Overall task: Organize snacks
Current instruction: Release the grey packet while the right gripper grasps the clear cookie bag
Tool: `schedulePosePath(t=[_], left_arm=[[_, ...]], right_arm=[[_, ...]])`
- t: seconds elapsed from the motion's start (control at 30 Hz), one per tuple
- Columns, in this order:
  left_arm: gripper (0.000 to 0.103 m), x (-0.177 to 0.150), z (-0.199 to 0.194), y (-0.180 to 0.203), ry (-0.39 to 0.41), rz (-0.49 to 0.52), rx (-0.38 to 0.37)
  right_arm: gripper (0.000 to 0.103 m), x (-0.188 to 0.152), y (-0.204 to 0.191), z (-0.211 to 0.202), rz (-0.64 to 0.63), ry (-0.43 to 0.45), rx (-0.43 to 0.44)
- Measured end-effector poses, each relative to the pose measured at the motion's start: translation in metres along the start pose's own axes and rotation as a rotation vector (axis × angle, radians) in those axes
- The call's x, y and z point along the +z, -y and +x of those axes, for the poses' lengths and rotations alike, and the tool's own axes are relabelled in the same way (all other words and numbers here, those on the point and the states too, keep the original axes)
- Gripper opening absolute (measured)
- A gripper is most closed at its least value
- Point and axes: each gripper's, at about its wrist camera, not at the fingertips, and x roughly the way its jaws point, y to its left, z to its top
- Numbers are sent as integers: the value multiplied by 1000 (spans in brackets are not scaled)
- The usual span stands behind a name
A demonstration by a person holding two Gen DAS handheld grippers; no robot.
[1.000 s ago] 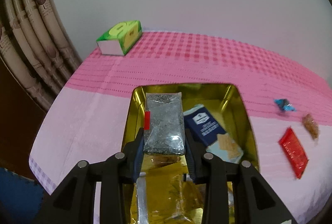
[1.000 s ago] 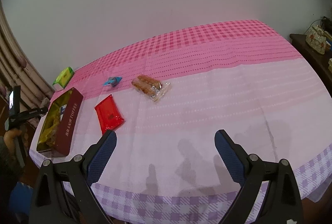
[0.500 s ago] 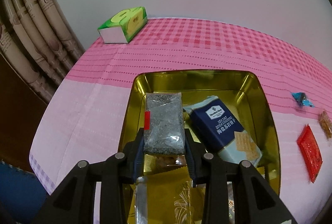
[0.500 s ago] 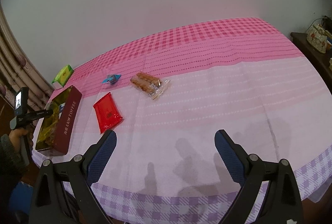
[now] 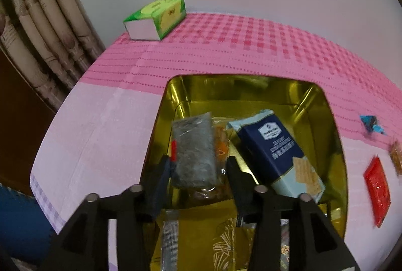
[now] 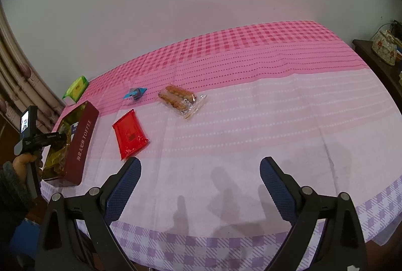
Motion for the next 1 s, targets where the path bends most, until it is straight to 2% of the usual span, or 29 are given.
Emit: schedulePosePath(t=[0.13,0.33,0.4,0.5,0.67,0.83,0.93,1.0], left_arm=[[52,0,-9,0,23,0,-17],[56,-19,-62,11,131,48,-120],[57,-37,-90,11,174,50,-179],[67,-70,-125,8,220,48,-252],[69,-141,-161,11,229,100,-327],[69,-204,-171,19,211,224,-357],[69,-220,-168,23,197,273,-376],[69,-220,-164,22,183,262,-391]], right_arm=[[95,-1,-1,1,-4,-3,0],[96,-3,-2,4,-17,-9,-13],[96,-4,-3,7,-24,-15,-26],[97,-5,-2,10,-41,-14,-37],[97,2,-4,30,-76,-11,-10],[97,27,-26,79,-246,-53,-45],[97,46,-40,111,-325,-78,-54],[97,57,-50,129,-373,-92,-61]])
